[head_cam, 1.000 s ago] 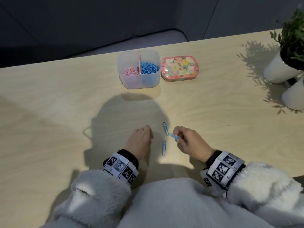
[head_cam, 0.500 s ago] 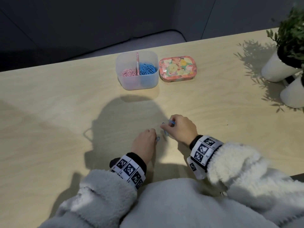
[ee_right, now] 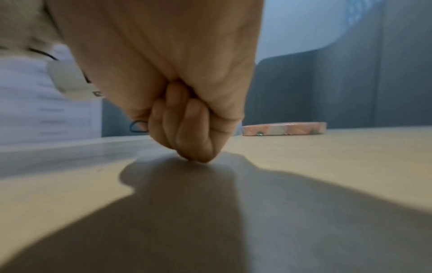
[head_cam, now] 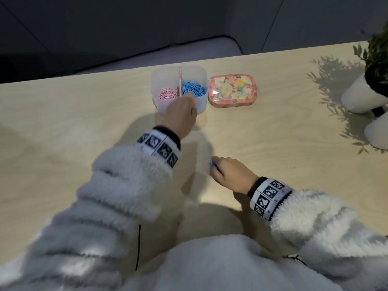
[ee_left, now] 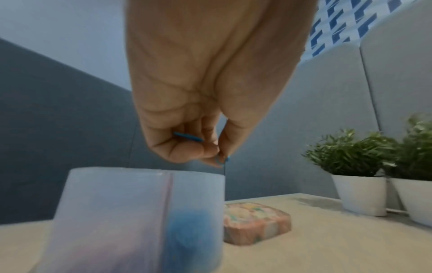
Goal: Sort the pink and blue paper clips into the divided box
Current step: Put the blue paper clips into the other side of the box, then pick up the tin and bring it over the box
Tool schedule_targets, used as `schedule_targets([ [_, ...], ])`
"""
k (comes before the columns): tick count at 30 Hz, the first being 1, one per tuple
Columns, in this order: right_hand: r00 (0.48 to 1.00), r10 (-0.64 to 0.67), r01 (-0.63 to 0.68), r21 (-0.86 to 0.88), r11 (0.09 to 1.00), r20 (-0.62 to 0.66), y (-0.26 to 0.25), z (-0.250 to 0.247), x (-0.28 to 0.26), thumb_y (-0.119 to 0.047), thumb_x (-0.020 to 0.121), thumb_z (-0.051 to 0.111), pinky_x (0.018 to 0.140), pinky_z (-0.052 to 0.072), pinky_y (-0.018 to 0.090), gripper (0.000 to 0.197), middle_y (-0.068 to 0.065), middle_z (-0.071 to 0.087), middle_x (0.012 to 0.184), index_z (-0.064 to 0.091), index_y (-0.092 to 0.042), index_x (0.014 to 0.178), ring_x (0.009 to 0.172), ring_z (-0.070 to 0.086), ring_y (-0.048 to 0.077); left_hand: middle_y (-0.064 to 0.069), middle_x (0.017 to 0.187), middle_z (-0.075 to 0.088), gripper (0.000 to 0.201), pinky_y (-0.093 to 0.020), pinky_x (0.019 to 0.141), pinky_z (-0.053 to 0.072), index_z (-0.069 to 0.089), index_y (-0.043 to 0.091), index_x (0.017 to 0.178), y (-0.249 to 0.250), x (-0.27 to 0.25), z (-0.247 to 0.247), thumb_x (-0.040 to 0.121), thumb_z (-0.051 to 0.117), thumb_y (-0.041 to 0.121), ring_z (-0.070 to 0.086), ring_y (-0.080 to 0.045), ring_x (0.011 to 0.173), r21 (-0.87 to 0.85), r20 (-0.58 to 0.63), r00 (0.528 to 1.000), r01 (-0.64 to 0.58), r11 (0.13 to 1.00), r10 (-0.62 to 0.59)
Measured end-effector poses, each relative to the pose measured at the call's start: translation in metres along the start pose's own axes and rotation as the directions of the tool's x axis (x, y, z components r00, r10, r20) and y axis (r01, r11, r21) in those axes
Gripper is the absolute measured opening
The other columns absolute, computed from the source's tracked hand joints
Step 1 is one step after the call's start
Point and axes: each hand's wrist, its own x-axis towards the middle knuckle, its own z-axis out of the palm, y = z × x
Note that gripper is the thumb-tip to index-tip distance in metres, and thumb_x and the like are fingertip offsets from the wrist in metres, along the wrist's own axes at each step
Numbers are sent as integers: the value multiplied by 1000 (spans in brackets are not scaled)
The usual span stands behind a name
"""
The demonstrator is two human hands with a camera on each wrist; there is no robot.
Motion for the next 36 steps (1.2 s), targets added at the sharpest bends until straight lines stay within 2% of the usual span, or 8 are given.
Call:
schedule_targets([
  [8, 961, 25, 35, 210, 977, -276, 4, -44, 4, -23, 90, 38, 55, 33, 42, 32, -5, 33, 48, 27, -27, 60, 50, 38, 24, -19, 122, 59, 31, -38, 110, 30, 54, 2, 119, 13, 72, -1, 93, 40, 9, 51, -34, 116, 197, 101, 993, 47, 979, -68],
  [12, 914, 49, 65, 265, 962, -403, 7, -66, 17, -27, 95, 37, 55, 35, 42, 35, 16, 43, 52, 37, -11, 64, 51, 41, 28, -8, 141, 45, 37, -34, 108, 28, 50, 16, 127, -18, 70, -6, 91, 43, 15, 39, -27, 129, 108, -239, 971, 52, 993, -25],
  [14, 906, 42, 73, 252, 965, -421, 7, -77, 23, -29, 95, 36, 56, 36, 41, 38, 21, 48, 56, 42, -4, 68, 53, 44, 31, -9, 152, 28, 50, -39, 110, 25, 35, 18, 139, -41, 65, -9, 91, 45, 27, 31, -31, 135, 96, -334, 919, 255, 962, -210],
  [19, 935, -34, 93, 153, 984, -354, -11, -115, 53, -21, 98, 39, 59, 32, 31, 33, 5, 50, 62, 50, -7, 70, 59, 45, 20, -17, 145, 34, 58, -47, 104, 39, 5, 13, 147, -74, 43, -2, 96, 31, 18, 42, -38, 125, -487, 70, 879, 443, 753, -471],
  [22, 950, -61, 83, 60, 995, -306, -30, -132, 71, -20, 95, 43, 62, 32, 31, 36, 5, 50, 65, 43, -18, 59, 64, 46, 22, -2, 136, 38, 55, -57, 98, 43, 13, 25, 142, -76, 21, 10, 91, 32, 34, 45, -34, 121, -611, 44, 886, 389, 690, -461],
  [27, 980, -39, 25, -72, 997, -194, -59, -138, 99, -17, 88, 52, 59, 39, 35, 32, 28, 63, 72, 60, 10, 72, 62, 50, 27, -8, 145, 37, 67, -54, 107, 36, 16, 43, 138, -69, -24, 42, 76, 42, 44, 43, -29, 128, -792, 14, 852, 329, 514, -523],
  [32, 995, -8, -8, -168, 986, -95, -74, -123, 111, -17, 88, 53, 57, 42, 27, 26, 19, 68, 83, 68, 4, 85, 72, 60, 28, -1, 144, 38, 64, -56, 104, 39, 18, 57, 130, -57, -55, 43, 75, 48, 49, 47, -27, 126, -853, 118, 853, 349, 388, -509],
  [36, 914, -26, -9, -84, 996, -405, -57, -133, 103, -11, 89, 46, 77, 45, 27, 26, 16, 71, 98, 69, -2, 96, 89, 64, 29, -1, 148, 33, 67, -53, 109, 36, 13, 47, 138, -54, -73, 43, 81, 46, 41, 42, -23, 131, -883, 119, 878, 307, 356, -463],
])
